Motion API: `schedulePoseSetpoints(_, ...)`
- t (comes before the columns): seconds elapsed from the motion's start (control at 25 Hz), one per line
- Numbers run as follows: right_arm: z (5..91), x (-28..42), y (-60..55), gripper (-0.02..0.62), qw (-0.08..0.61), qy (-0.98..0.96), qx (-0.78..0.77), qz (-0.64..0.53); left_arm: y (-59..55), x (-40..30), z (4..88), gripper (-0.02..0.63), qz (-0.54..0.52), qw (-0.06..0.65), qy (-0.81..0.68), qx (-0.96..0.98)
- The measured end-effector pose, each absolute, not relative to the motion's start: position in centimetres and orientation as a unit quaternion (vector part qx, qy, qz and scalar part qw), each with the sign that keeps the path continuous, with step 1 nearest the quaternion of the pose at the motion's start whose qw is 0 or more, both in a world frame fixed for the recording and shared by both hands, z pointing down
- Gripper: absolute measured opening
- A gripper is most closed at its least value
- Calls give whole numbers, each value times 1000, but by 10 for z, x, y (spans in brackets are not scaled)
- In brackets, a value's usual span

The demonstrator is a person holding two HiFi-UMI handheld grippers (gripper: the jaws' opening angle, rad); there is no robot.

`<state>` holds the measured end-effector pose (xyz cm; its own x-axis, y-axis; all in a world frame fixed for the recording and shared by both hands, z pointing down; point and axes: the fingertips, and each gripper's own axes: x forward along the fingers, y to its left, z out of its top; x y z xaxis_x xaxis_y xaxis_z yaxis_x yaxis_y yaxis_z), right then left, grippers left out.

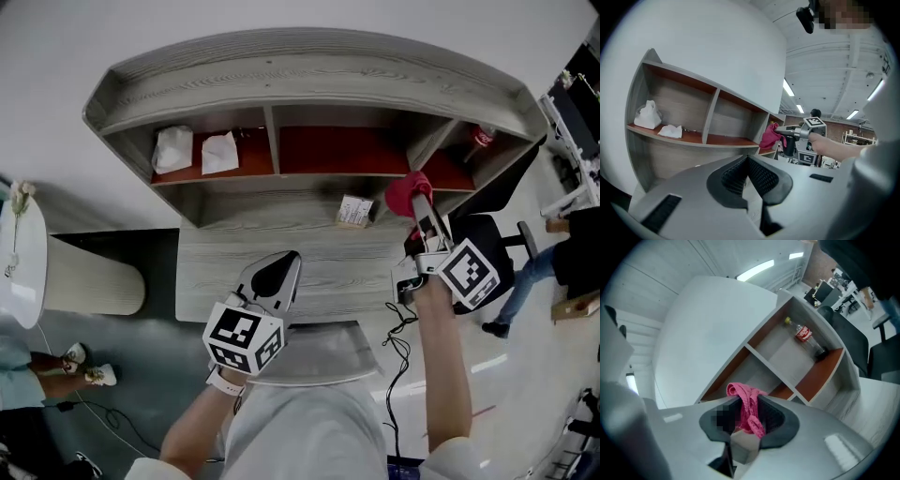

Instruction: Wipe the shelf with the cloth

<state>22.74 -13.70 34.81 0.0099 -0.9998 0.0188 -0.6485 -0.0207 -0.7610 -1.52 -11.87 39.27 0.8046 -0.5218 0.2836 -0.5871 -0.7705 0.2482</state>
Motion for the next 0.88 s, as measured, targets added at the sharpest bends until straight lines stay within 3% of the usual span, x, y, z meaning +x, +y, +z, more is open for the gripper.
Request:
schedulePoseSetpoints(0.64,326,148,-62,110,59,769,-625,-117,-89,-39,384,6,105,159,-315,930)
schedulePoseSetpoints(0.88,339,130,-33,110,26,774,-628,-78,-82,-47,383,6,103,154,-327,927)
